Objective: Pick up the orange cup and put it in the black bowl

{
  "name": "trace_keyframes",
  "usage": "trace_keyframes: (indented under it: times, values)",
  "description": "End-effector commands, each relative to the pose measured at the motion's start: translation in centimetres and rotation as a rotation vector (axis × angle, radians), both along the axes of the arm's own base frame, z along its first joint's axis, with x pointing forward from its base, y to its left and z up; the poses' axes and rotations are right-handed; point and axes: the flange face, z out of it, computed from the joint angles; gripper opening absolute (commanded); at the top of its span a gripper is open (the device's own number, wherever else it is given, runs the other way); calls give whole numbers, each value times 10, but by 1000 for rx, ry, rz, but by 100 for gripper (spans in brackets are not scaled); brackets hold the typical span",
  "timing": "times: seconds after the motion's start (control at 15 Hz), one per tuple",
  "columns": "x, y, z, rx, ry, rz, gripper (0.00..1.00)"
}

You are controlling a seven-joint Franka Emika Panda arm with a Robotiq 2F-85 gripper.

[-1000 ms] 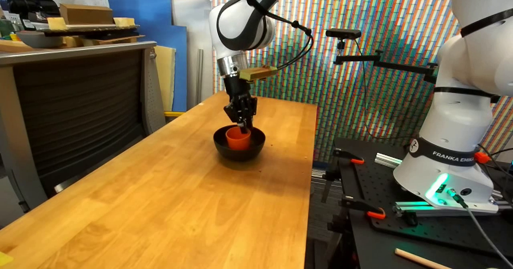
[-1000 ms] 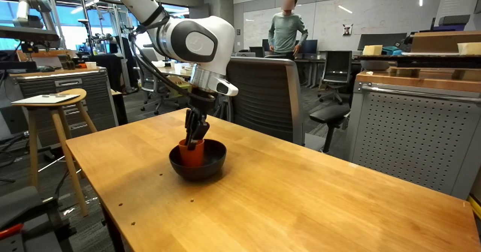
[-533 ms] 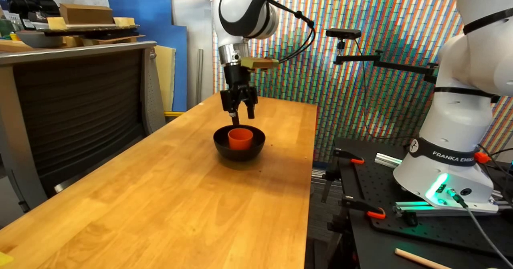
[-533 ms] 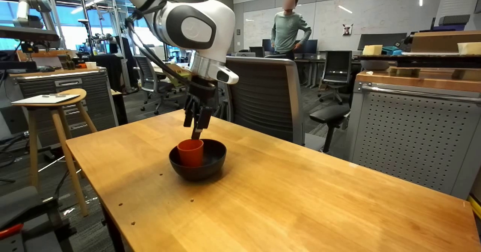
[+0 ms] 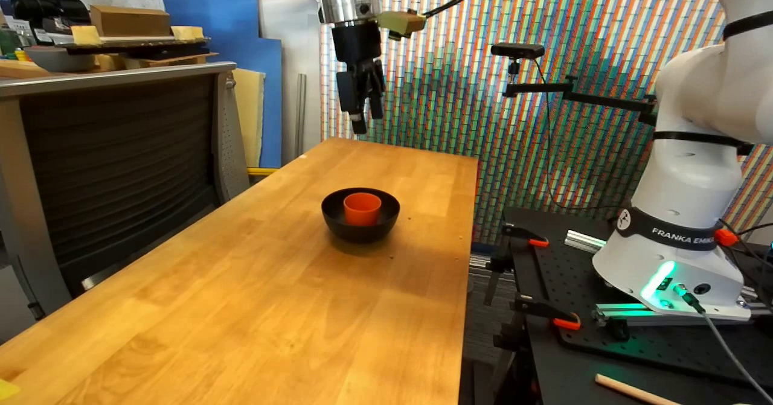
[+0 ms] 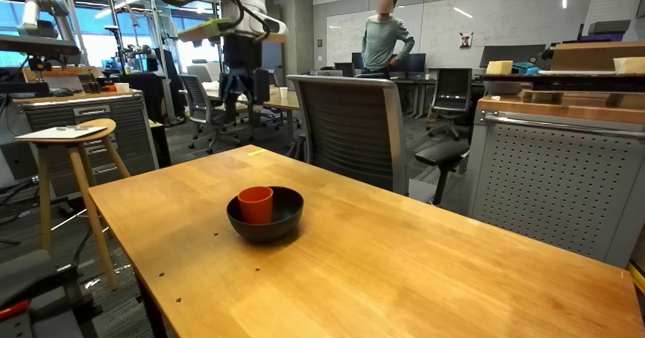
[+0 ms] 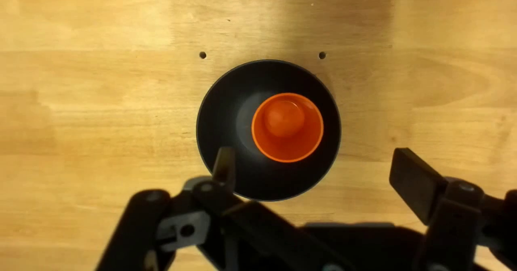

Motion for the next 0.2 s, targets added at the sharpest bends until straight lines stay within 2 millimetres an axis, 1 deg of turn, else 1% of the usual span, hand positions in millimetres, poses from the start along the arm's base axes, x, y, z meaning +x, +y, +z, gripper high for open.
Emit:
trace_keyframes:
  times: [0.0, 0.07, 0.13]
  values:
    - [-4, 13, 11, -16, 0, 34, 100]
    - [-7, 21, 17, -23, -3, 54, 100]
    - [-9, 25, 20, -27, -5, 63, 100]
